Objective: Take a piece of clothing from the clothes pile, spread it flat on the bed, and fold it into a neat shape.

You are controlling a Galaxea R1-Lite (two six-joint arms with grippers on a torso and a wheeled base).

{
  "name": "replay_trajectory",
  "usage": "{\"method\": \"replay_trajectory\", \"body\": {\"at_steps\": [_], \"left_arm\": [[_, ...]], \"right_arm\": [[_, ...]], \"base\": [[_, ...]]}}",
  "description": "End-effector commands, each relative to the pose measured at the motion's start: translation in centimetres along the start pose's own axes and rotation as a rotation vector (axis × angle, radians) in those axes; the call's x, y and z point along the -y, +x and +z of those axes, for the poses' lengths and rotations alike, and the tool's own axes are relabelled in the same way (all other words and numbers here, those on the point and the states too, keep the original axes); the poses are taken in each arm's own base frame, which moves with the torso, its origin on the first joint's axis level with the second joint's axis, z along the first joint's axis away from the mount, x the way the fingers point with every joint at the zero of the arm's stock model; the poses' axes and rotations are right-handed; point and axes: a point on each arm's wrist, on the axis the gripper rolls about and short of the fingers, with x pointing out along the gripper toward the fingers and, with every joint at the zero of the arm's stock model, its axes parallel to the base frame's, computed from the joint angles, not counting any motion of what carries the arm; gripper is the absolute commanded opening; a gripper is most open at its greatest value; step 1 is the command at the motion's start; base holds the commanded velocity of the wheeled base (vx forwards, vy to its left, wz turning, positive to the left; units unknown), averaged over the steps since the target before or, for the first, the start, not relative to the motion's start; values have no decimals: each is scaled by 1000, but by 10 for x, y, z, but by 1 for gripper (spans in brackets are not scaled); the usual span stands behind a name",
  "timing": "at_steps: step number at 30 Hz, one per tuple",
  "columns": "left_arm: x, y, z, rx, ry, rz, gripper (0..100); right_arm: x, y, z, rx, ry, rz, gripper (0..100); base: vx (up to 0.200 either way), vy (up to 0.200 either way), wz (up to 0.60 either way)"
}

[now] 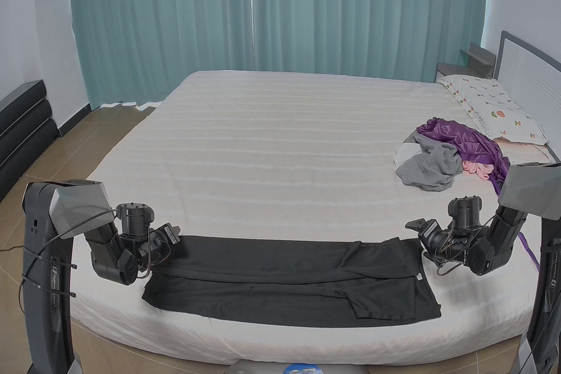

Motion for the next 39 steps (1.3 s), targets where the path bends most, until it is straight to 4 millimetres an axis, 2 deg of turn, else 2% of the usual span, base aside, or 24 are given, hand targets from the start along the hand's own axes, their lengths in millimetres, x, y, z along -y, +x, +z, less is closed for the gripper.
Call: {"method": "replay_trajectory", "body": {"at_steps": [1, 16, 17, 25, 29, 39], "left_arm": [[-2, 3, -3, -3, 0, 6, 0], [-5, 3, -1, 22, -35, 38, 0], [-5, 3, -1, 22, -35, 38, 100], [-3, 0, 1, 29, -93, 36, 100], [-2, -3, 6, 39, -131, 33, 100], [-3, -4, 4, 34, -138, 37, 100]], "right_arm": [[2, 2, -2, -4, 0, -7, 100], [4, 5, -5, -8, -8, -18, 100], [4, 5, -5, -6, -8, -18, 100], [6, 10, -3, 18, -13, -2, 100], [14, 15, 5, 48, -28, -29, 100], [18, 31, 1, 82, -82, -44, 100]], "base": [[0, 0, 0], [0, 0, 0], [0, 0, 0], [0, 0, 0], [0, 0, 0], [0, 0, 0]]}}
